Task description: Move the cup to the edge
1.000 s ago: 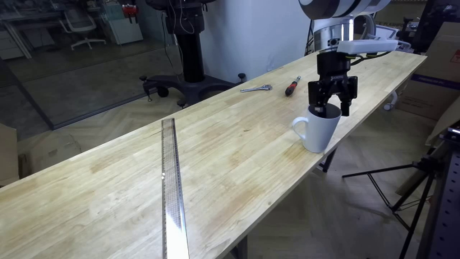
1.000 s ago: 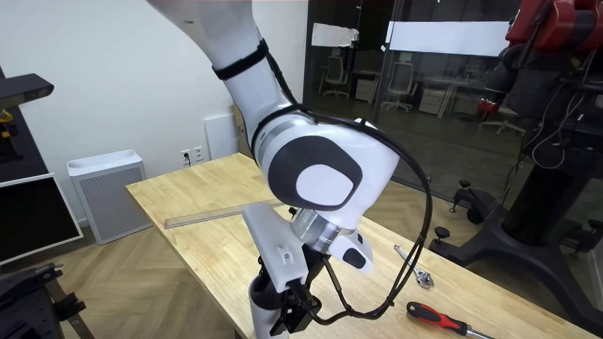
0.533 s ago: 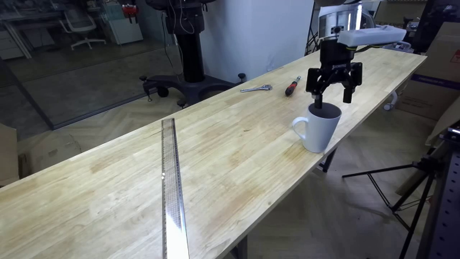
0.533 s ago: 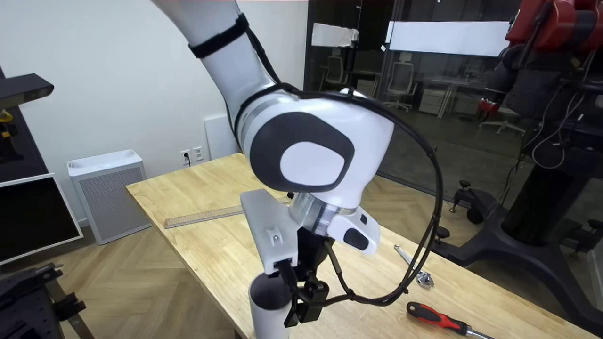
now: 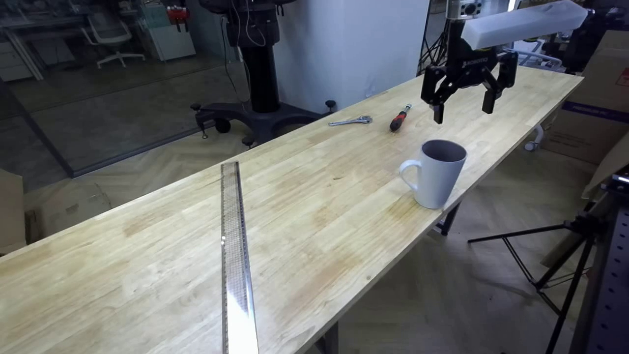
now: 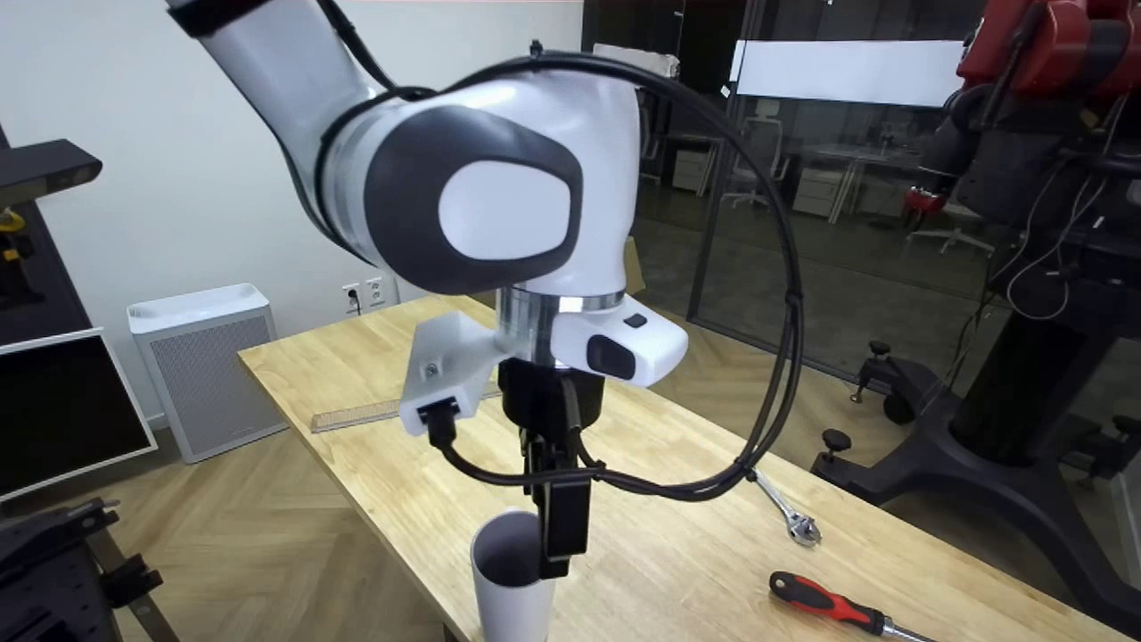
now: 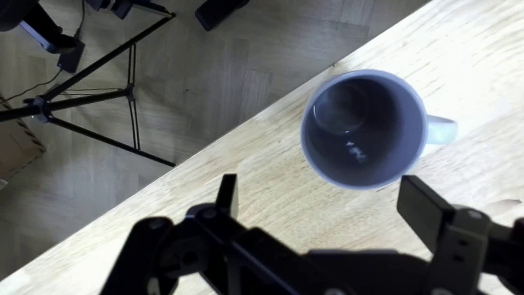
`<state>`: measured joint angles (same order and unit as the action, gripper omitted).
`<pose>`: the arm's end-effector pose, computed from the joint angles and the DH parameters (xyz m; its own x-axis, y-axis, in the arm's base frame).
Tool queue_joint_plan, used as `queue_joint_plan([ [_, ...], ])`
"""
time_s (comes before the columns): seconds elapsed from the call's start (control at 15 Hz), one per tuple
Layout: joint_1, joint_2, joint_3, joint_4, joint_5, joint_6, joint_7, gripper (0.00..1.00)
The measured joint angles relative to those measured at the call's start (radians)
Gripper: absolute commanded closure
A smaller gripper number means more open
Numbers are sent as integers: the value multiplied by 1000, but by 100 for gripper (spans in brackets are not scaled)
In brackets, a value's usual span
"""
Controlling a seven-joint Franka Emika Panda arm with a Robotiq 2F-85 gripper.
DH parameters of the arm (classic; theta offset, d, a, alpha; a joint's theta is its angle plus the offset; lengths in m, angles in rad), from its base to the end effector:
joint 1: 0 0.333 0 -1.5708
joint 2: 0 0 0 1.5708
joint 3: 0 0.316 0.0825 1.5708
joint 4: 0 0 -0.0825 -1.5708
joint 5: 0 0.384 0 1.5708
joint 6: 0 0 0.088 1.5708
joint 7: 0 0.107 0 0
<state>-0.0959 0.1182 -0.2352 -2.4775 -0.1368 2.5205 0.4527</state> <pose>0.4434 -0.1530 0.2399 0.7831 -0.6213 -0.0279 -0.6141 -0.7796 0.1230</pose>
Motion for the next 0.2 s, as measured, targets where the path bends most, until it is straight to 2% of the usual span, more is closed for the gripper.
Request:
queue_joint_plan([
  [0.2,-1,-32,7,-20,5,1,2,0],
])
